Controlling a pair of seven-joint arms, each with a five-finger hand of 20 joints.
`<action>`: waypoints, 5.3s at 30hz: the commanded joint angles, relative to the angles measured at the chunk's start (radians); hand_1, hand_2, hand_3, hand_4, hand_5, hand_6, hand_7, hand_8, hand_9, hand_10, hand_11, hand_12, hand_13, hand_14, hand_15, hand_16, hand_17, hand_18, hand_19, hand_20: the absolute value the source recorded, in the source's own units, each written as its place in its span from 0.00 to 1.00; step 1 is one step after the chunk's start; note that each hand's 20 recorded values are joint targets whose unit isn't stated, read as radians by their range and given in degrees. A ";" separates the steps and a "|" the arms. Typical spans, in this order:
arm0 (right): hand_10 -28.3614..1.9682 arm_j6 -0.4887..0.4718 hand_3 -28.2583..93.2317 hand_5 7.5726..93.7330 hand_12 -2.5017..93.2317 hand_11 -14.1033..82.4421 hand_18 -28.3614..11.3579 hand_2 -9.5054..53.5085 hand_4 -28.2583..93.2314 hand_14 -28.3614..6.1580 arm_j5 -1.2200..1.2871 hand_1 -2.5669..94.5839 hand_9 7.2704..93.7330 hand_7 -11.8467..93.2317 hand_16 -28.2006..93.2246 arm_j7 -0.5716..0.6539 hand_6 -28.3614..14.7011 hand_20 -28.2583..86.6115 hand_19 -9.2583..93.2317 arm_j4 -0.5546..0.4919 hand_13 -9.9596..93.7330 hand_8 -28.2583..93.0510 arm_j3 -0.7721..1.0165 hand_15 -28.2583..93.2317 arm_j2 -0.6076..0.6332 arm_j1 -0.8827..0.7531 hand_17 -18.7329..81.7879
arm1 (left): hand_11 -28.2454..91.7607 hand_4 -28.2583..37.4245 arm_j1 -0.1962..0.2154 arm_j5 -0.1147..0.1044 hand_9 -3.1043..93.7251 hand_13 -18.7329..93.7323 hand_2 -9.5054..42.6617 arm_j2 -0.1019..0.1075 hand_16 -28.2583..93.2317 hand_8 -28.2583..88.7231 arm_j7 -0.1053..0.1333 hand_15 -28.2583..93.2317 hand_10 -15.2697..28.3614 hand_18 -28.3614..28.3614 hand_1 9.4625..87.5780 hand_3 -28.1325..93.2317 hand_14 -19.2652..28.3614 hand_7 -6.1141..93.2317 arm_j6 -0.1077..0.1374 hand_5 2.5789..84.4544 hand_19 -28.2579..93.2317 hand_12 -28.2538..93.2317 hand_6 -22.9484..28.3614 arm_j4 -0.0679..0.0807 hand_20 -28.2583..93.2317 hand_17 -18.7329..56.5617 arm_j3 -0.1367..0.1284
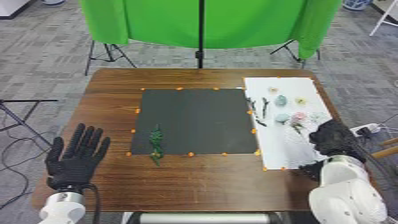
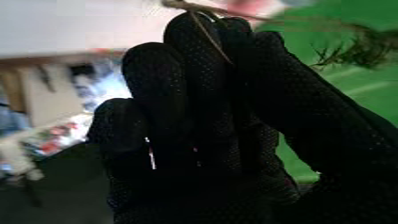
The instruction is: Arrange flowers
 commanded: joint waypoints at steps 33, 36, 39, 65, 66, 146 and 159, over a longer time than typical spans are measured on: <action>0.45 -0.169 0.89 0.69 0.47 0.42 0.06 0.00 0.08 0.40 -0.238 0.52 0.81 0.56 0.48 -0.170 0.56 0.70 1.00 0.295 0.73 0.32 -0.579 0.77 -0.350 0.392 0.56 | 0.39 0.00 -0.103 0.024 0.42 0.41 0.52 0.025 0.18 0.17 -0.133 0.51 0.71 0.74 0.19 0.85 0.74 0.15 -0.016 0.51 0.52 0.31 0.64 0.052 0.33 0.14 0.038; 0.41 -0.170 0.89 0.66 0.41 0.49 0.06 0.00 0.05 0.37 -0.241 0.51 0.76 0.54 0.44 -0.177 0.54 0.70 1.00 0.289 0.72 0.31 -0.580 0.79 -0.353 0.392 0.56 | 0.39 0.00 -0.107 0.020 0.42 0.41 0.52 0.022 0.18 0.17 -0.141 0.51 0.71 0.74 0.19 0.85 0.74 0.15 -0.011 0.51 0.52 0.31 0.64 0.055 0.33 0.14 0.041; 0.32 -0.180 0.91 0.62 0.34 0.59 0.06 0.00 0.03 0.36 -0.222 0.46 0.70 0.52 0.42 -0.172 0.52 0.70 1.00 0.274 0.70 0.29 -0.582 0.81 -0.353 0.390 0.56 | 0.39 0.00 -0.112 0.014 0.42 0.41 0.52 0.021 0.18 0.17 -0.144 0.51 0.71 0.74 0.19 0.85 0.74 0.15 -0.001 0.51 0.53 0.31 0.64 0.055 0.33 0.13 0.046; 0.22 -0.378 0.91 0.77 0.24 0.49 0.05 0.15 0.07 0.27 -0.072 0.36 0.72 0.34 0.40 -0.182 0.50 0.62 1.00 0.176 0.69 0.14 -0.568 0.80 -0.274 0.338 0.54 | 0.40 0.00 -0.082 0.013 0.42 0.41 0.52 0.021 0.17 0.17 -0.067 0.52 0.71 0.74 0.19 0.85 0.74 0.15 -0.005 0.51 0.53 0.31 0.64 0.041 0.33 0.13 0.013; 0.22 -0.387 0.91 0.77 0.24 0.48 0.05 0.16 0.07 0.27 -0.070 0.36 0.72 0.34 0.40 -0.181 0.50 0.61 1.00 0.174 0.69 0.13 -0.575 0.79 -0.274 0.336 0.54 | 0.40 0.00 -0.084 0.012 0.42 0.41 0.52 0.021 0.17 0.17 -0.065 0.52 0.71 0.74 0.19 0.85 0.74 0.15 -0.008 0.52 0.53 0.31 0.64 0.042 0.33 0.13 0.012; 0.67 -0.149 0.87 0.79 0.45 0.26 0.05 0.00 0.00 0.61 -0.307 0.68 0.97 0.63 0.59 -0.151 0.65 0.73 1.00 0.647 0.85 0.31 -0.575 0.72 -0.094 0.632 0.61 | 0.40 0.00 -0.039 -0.010 0.43 0.41 0.50 0.003 0.17 0.17 -0.021 0.52 0.71 0.74 0.17 0.86 0.74 0.16 0.048 0.52 0.53 0.31 0.65 0.001 0.33 0.13 0.037; 0.65 -0.024 0.92 0.82 0.47 0.27 0.02 0.00 0.00 0.60 -0.231 0.66 0.99 0.62 0.61 -0.162 0.65 0.74 1.00 0.302 0.85 0.33 -0.506 0.74 -0.010 0.516 0.62 | 0.41 0.00 -0.028 -0.016 0.43 0.42 0.50 0.003 0.17 0.17 -0.019 0.54 0.72 0.74 0.17 0.86 0.75 0.16 0.070 0.53 0.53 0.31 0.65 -0.006 0.34 0.14 0.031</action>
